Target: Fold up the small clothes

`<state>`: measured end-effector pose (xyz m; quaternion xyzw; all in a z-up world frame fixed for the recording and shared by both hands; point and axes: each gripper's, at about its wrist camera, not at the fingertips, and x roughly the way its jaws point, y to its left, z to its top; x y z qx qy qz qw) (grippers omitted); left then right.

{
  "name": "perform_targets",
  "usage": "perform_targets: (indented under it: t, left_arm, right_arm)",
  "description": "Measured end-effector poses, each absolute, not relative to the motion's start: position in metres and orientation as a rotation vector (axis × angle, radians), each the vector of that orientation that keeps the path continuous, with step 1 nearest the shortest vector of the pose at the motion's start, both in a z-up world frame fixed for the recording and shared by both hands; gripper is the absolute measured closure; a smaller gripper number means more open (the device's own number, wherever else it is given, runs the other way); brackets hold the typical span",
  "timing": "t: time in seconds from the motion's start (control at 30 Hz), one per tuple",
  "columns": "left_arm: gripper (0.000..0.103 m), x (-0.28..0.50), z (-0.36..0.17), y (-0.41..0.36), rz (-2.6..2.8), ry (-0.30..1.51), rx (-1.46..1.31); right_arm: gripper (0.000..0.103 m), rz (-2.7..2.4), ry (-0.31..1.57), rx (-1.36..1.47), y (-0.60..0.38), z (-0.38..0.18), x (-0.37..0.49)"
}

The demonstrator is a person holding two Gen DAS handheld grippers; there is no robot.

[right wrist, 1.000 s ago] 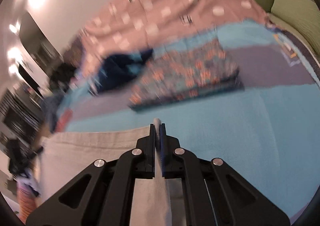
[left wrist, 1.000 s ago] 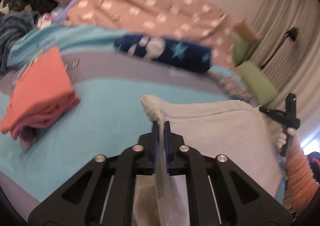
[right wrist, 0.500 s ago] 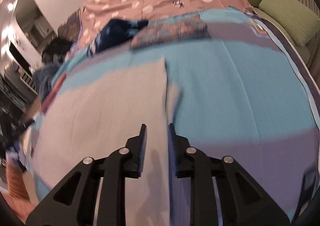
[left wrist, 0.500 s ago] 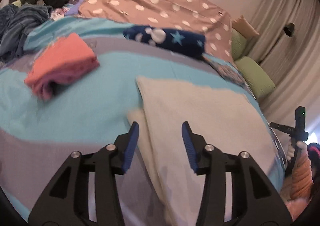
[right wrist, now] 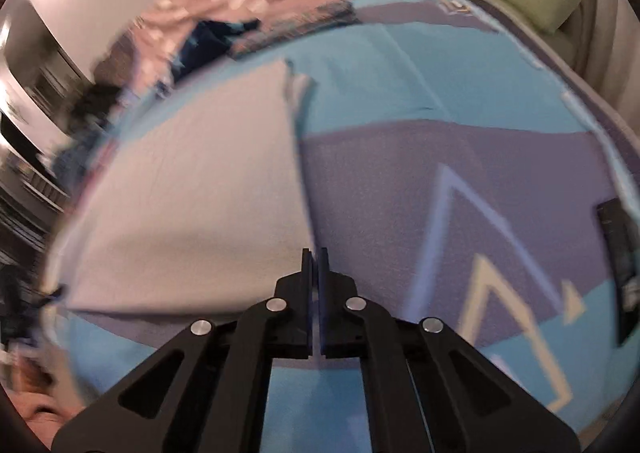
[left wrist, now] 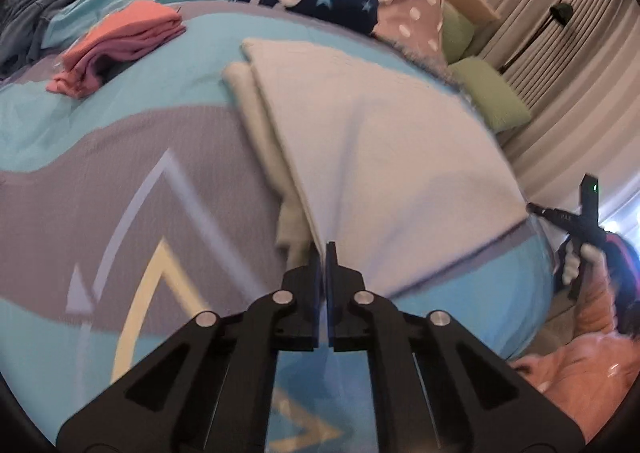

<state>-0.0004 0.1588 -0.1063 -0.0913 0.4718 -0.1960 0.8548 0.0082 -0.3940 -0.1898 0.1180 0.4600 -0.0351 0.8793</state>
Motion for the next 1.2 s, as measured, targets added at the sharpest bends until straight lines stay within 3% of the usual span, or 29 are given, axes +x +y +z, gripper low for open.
perform_targets:
  t: [0.17,0.27,0.37,0.4,0.73,1.0,1.2]
  left_arm:
    - [0.099,-0.008,-0.116,0.172,-0.419,0.97,-0.285]
    - [0.081,-0.015,-0.114,0.172,-0.403,0.968,-0.26]
    - [0.069,-0.018,-0.111,0.181,-0.363,0.933,-0.265]
    - [0.066,-0.019,-0.11,0.188,-0.347,0.915,-0.288]
    - [0.06,-0.04,-0.118,0.228,-0.232,0.806,-0.406]
    - [0.058,-0.057,-0.125,0.259,-0.199,0.75,-0.484]
    - [0.057,-0.046,-0.127,0.261,-0.25,0.728,-0.508]
  right_arm:
    - [0.102,-0.075,0.861,0.285,-0.393,-0.166,-0.004]
    - [0.1,0.042,0.791,0.147,-0.343,-0.134,-0.007]
    - [0.083,0.239,0.736,0.029,-0.275,-0.117,-0.008]
    - [0.083,0.335,0.736,-0.008,-0.244,-0.116,-0.007]
    - [0.081,0.763,0.721,-0.497,-0.017,-0.148,-0.02]
    - [0.063,0.758,0.663,-0.717,0.026,-0.171,-0.033]
    - [0.051,0.64,0.458,-0.898,0.052,-0.186,-0.044]
